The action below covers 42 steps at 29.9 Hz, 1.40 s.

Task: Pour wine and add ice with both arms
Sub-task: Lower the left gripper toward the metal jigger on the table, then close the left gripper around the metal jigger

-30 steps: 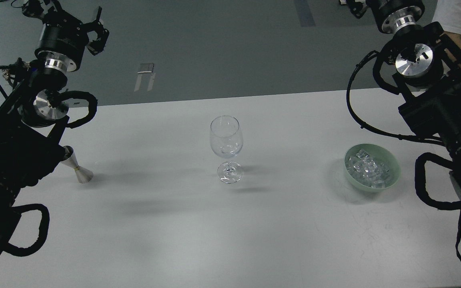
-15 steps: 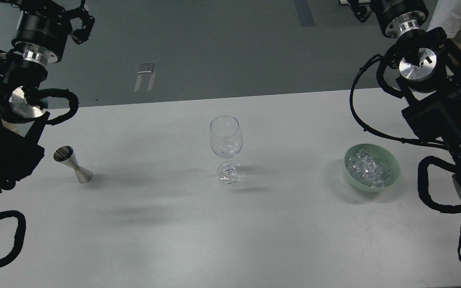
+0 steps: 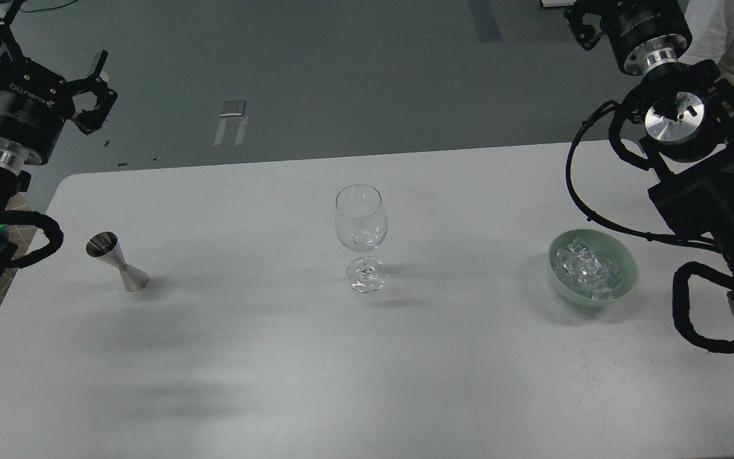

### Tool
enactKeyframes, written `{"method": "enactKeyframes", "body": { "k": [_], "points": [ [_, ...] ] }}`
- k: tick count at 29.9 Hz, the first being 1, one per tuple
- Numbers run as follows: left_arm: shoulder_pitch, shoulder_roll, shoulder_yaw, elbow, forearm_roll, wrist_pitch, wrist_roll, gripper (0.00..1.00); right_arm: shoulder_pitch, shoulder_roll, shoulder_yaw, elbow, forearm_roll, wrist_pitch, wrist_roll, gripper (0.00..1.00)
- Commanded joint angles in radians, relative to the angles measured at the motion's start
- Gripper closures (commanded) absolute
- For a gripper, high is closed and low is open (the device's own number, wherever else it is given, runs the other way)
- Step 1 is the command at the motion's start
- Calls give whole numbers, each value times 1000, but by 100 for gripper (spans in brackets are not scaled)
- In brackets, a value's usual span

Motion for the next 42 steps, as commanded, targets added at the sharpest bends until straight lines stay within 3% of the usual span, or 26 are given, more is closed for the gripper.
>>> {"method": "enactKeyframes", "body": {
  "k": [1, 7, 11, 16, 21, 27, 32, 37, 42],
  "points": [
    [172, 60, -95, -135, -100, 0, 65, 2, -6, -1, 0, 7, 0, -1, -1, 0],
    [491, 55, -320, -264, -144, -49, 87, 3, -9, -10, 0, 7, 0, -1, 1, 0],
    [727, -18, -414, -348, -213, -93, 87, 3, -25, -10, 0, 7, 0, -1, 2, 0],
    [868, -71, -460, -412, -213, -131, 99, 2, -25, -13, 0, 9, 0, -2, 2, 0],
    [1028, -97, -456, -404, -213, -177, 183, 2, -25, -25, 0, 9, 0, -2, 2, 0],
    [1036, -288, -462, -311, -196, -177, 205, 3, -25, -14, 0, 9, 0, -2, 1, 0],
    [896, -302, -446, -257, -92, -144, 212, 2, -25, 10, 0, 7, -1, -2, 1, 0],
    [867, -302, -449, -252, -77, -135, 234, 2, -14, 13, -1, 2, -3, -2, -1, 0],
    [836, -386, -460, -192, -72, -131, 206, 2, -13, 15, -1, -2, -3, -5, 1, 0]
  ]
}}
